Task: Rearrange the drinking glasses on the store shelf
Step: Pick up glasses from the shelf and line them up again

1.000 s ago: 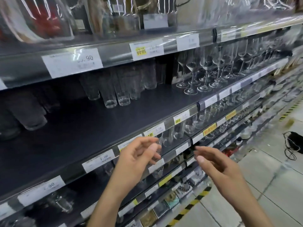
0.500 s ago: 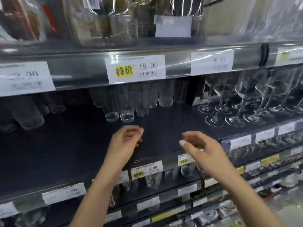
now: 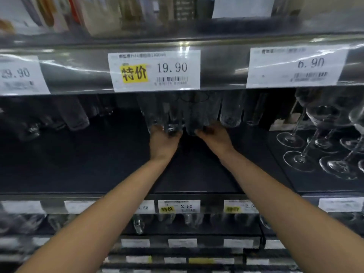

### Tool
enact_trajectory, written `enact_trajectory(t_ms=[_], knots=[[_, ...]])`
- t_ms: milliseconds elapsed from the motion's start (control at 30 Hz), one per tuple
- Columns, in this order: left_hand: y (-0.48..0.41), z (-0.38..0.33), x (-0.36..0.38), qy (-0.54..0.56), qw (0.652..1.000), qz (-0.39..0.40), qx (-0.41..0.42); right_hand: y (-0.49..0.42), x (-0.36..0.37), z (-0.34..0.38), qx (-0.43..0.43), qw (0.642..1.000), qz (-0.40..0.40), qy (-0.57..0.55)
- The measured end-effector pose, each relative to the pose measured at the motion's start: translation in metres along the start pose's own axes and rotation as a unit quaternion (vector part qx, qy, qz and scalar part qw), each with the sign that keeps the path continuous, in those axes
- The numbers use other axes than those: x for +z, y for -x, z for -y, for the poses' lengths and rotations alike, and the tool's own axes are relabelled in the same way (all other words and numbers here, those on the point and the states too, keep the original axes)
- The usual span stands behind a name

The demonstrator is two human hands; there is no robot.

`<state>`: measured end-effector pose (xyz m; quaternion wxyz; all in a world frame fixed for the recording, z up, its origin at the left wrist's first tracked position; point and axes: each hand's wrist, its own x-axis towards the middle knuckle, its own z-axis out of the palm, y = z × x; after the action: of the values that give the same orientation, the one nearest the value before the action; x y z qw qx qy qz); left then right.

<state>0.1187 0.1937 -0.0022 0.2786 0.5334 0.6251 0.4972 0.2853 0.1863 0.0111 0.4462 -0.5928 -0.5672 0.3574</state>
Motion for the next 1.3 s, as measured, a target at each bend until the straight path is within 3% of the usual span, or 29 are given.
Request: enact_trajectory(t_ms=[200, 467, 700, 900, 1133, 1300], knots=[[0.002, -0.003, 0.012, -0.052, 0.997, -0.050, 0.007, -0.025, 0.018, -0.005, -0.036, 0.998, -0.009, 0.046], [0.002, -0.006, 0.014, -0.070, 0.995, -0.074, 0.019, -0.029, 0.012, -0.011, -0.054, 0.998, -0.018, 0.023], [0.013, -0.004, -0.007, -0.050, 0.997, 0.058, 0.009, -0.006, -0.021, -0.022, -0.069, 0.997, 0.005, -0.016], [0.027, -0.013, -0.008, -0.009, 0.992, 0.124, 0.014, 0.011, -0.060, -0.025, -0.025, 0.995, 0.087, -0.050], [0.044, -0.032, 0.015, 0.109, 0.992, 0.060, -0.013, 0.029, -0.084, -0.033, -0.003, 0.989, 0.130, -0.073], [0.076, -0.047, 0.004, 0.119, 0.992, 0.027, 0.031, 0.060, -0.098, -0.019, -0.014, 0.970, 0.154, -0.189]])
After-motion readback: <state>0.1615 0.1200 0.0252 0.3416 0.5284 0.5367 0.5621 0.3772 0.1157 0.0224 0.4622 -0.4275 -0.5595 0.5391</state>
